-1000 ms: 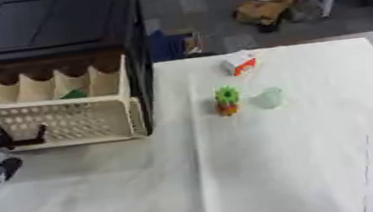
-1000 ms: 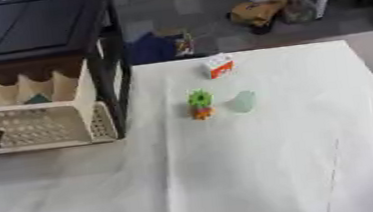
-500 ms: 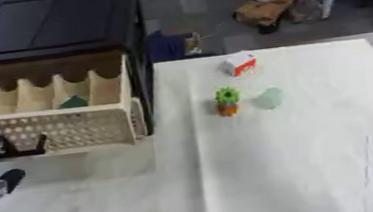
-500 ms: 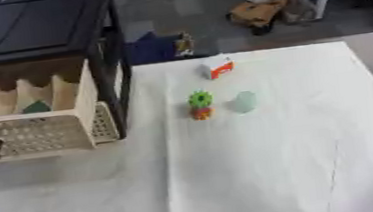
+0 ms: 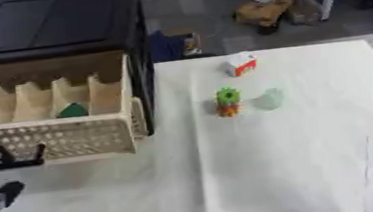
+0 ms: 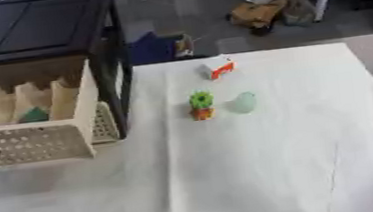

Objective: Pick up objects from table and place into drawer.

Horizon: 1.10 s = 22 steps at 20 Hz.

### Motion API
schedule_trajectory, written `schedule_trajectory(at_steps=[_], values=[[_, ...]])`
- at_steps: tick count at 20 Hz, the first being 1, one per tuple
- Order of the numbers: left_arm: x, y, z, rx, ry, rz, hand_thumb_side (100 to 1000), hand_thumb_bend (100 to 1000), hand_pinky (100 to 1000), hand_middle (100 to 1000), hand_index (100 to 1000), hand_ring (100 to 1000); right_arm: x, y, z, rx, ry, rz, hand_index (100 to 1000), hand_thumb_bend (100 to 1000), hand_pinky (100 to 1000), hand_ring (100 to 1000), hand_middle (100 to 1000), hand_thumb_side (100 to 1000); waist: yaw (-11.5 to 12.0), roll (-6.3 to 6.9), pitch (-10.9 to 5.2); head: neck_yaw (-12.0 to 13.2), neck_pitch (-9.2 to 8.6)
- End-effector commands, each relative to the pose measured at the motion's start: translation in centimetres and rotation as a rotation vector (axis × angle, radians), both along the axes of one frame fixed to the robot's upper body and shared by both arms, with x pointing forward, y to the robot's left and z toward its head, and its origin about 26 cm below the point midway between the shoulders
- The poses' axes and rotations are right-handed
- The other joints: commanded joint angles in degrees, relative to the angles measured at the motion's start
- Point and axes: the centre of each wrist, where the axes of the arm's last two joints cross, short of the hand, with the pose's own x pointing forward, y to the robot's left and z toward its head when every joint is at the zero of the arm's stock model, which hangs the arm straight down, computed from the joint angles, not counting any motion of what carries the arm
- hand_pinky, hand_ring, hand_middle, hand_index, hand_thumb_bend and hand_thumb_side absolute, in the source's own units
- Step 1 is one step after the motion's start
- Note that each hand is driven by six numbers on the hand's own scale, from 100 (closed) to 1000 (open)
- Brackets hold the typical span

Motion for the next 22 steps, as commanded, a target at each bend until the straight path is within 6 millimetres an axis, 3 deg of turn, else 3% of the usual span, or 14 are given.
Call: schedule_trajectory(at_steps=[1, 12, 22], values=[[-0.73, 0.16, 1.18, 0.029, -0.035, -0.007, 1000, 210, 100, 100, 721, 100, -0.54, 0.05, 1.02, -0.006, -0.044, 0.0, 806, 100, 656, 611, 547, 1000, 0.0, -0.05, -1.41, -0.3, -0.49], [-0.81, 0.46, 0.77, 0.04, -0.035, -0.038, 1000, 209, 100, 100, 718, 100, -0.51, 0.15, 0.99, 0.0, -0.046, 0.004, 806, 100, 657, 612, 547, 1000, 0.3, -0.26, -1.59, -0.4, -0.75], [-0.77, 0.4, 0.8, 0.005, -0.026, -0.108, 1000, 154, 100, 100, 916, 100, -0.48, 0.24, 0.97, 0.004, -0.048, 0.006, 806, 100, 657, 612, 548, 1000, 0.5, -0.46, -1.81, -0.7, -0.74]])
